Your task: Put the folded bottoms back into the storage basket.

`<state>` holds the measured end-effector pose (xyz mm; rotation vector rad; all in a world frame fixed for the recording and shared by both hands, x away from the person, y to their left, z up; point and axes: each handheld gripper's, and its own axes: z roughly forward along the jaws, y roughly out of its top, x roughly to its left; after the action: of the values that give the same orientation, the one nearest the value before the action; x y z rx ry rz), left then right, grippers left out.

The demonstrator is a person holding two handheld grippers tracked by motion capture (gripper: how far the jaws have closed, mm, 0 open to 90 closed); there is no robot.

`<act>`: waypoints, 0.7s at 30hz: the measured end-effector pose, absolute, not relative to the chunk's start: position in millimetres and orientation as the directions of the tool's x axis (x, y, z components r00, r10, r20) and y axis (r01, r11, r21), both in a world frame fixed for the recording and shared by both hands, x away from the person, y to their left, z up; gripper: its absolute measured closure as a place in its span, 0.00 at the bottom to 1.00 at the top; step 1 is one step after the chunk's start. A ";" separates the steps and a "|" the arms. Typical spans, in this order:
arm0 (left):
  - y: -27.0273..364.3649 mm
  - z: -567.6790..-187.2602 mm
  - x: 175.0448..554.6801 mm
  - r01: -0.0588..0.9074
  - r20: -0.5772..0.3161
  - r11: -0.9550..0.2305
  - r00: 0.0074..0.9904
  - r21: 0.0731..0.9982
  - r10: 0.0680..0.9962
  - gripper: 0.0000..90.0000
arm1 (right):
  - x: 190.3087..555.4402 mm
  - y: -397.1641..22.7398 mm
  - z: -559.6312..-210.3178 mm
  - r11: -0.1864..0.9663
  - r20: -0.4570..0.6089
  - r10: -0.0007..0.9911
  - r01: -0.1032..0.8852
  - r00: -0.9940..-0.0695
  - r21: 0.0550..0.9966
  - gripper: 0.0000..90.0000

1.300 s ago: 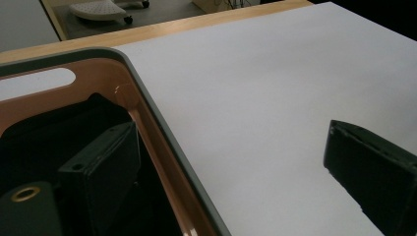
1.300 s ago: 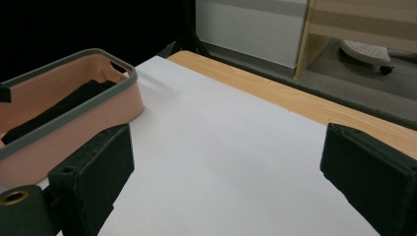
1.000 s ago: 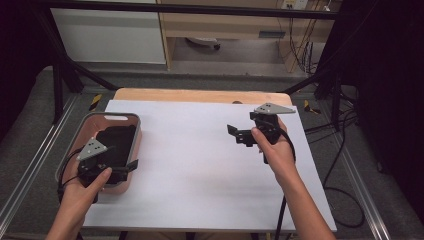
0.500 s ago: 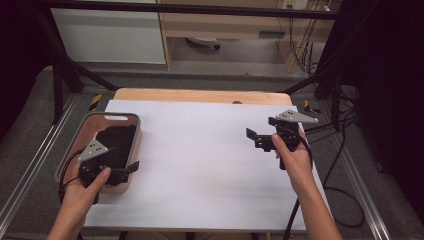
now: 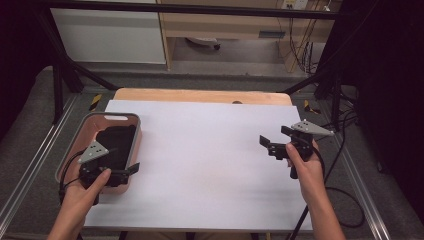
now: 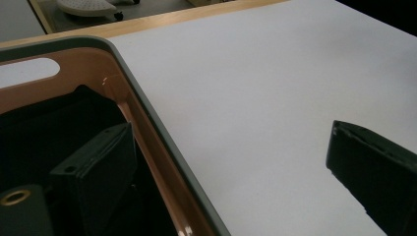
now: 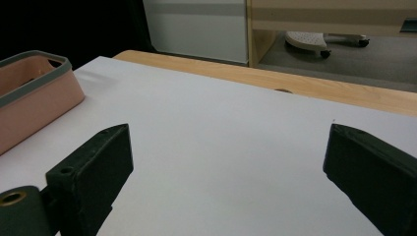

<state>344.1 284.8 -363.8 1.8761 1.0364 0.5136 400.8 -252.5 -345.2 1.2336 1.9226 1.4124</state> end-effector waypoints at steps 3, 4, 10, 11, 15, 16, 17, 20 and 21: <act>283.7 -363.8 343.8 0.447 -0.058 -0.246 0.565 0.860 0.823 0.06 | 396.3 -256.1 -350.0 0.072 0.144 0.857 0.393 -0.494 0.917 0.06; 283.7 -363.8 343.7 0.445 -0.051 -0.252 0.565 0.859 0.824 0.06 | 394.6 -257.3 -352.0 0.066 0.150 0.859 0.396 -0.490 0.916 0.06; 283.6 -365.4 344.2 0.451 -0.058 -0.248 0.564 0.857 0.824 0.06 | 386.1 -265.7 -368.1 0.041 0.176 0.862 0.413 -0.474 0.910 0.06; 283.6 -365.6 344.2 0.451 -0.058 -0.248 0.564 0.858 0.824 0.06 | 384.8 -267.0 -370.8 0.039 0.178 0.864 0.415 -0.471 0.909 0.06; 283.9 -367.6 343.0 0.452 -0.061 -0.246 0.563 0.857 0.824 0.06 | 379.8 -270.7 -381.2 0.030 0.190 0.866 0.428 -0.462 0.903 0.06; 284.6 -368.7 342.6 0.450 -0.050 -0.256 0.565 0.856 0.824 0.06 | 378.9 -271.2 -382.9 0.031 0.191 0.866 0.432 -0.461 0.901 0.06; 285.1 -370.5 342.6 0.450 -0.045 -0.265 0.569 0.853 0.821 0.07 | 377.9 -272.0 -385.0 0.033 0.190 0.868 0.433 -0.460 0.901 0.06; 286.4 -373.4 343.1 0.458 -0.056 -0.260 0.569 0.850 0.821 0.07 | 374.9 -273.6 -390.3 0.028 0.196 0.869 0.442 -0.454 0.897 0.07; 286.7 -373.7 343.4 0.460 -0.056 -0.258 0.566 0.850 0.822 0.07 | 373.7 -274.1 -391.7 0.031 0.196 0.868 0.444 -0.455 0.895 0.07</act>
<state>343.4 286.7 -373.7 1.9012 1.0379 0.5082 373.7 -274.1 -391.7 1.3293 1.9097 1.4077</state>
